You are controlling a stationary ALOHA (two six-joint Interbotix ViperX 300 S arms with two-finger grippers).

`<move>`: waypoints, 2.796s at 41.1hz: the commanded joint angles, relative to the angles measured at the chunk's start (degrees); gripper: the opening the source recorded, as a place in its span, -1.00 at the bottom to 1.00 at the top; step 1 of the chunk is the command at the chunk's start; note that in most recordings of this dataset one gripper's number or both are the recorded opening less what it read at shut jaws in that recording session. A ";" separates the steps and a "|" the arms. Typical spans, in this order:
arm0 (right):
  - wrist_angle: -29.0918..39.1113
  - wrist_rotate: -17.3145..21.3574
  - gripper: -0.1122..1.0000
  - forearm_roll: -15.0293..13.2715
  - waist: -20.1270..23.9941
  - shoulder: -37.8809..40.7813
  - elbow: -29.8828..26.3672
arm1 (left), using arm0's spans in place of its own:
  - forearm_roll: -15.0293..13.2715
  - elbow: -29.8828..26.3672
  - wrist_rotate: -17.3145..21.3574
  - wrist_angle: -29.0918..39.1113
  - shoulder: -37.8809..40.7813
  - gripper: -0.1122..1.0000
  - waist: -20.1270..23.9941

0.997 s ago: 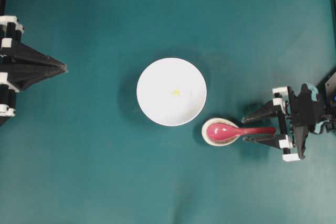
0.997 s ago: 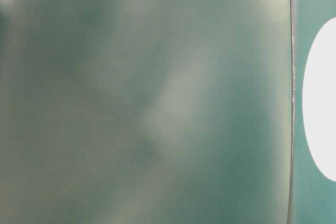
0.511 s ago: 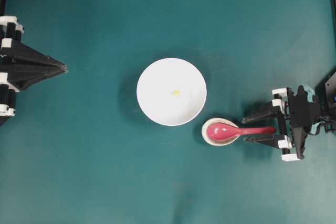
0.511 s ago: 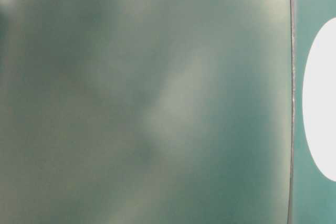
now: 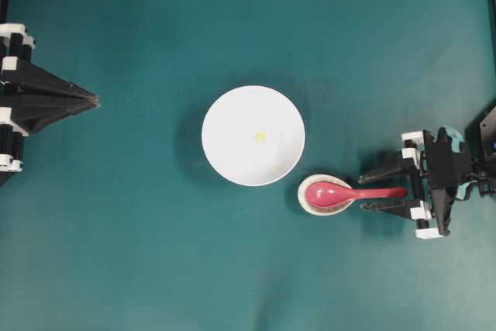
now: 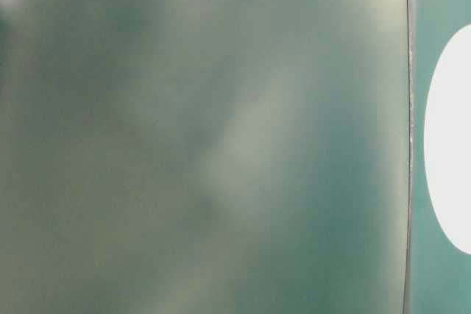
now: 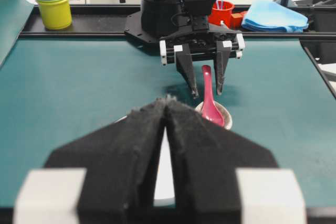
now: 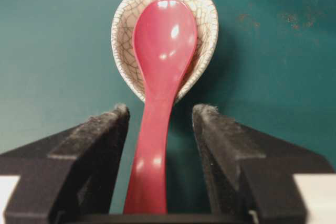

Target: Scoop the yellow hexagonal prism block from the bowl with a spoon using the right arm.

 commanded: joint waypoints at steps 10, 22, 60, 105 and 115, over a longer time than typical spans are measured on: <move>0.09 0.09 0.01 0.09 0.35 -0.53 -0.35 | 0.18 -1.32 0.09 -0.44 0.53 -0.68 0.00; 0.44 0.09 -0.01 0.09 0.35 -0.53 -0.53 | 0.18 -1.23 0.09 -0.35 0.53 -0.68 0.00; 0.26 0.26 -0.37 0.18 0.35 -0.53 -1.14 | 0.18 -1.23 0.09 -0.18 0.53 -0.68 0.00; 14.15 -0.09 0.12 3.87 -1.14 -10.20 -2.90 | 0.18 -1.14 0.00 -0.18 0.53 -0.68 0.00; 14.06 -0.26 0.13 3.87 -1.14 -10.20 -2.81 | 0.18 -1.14 0.09 -0.18 0.53 -0.68 0.00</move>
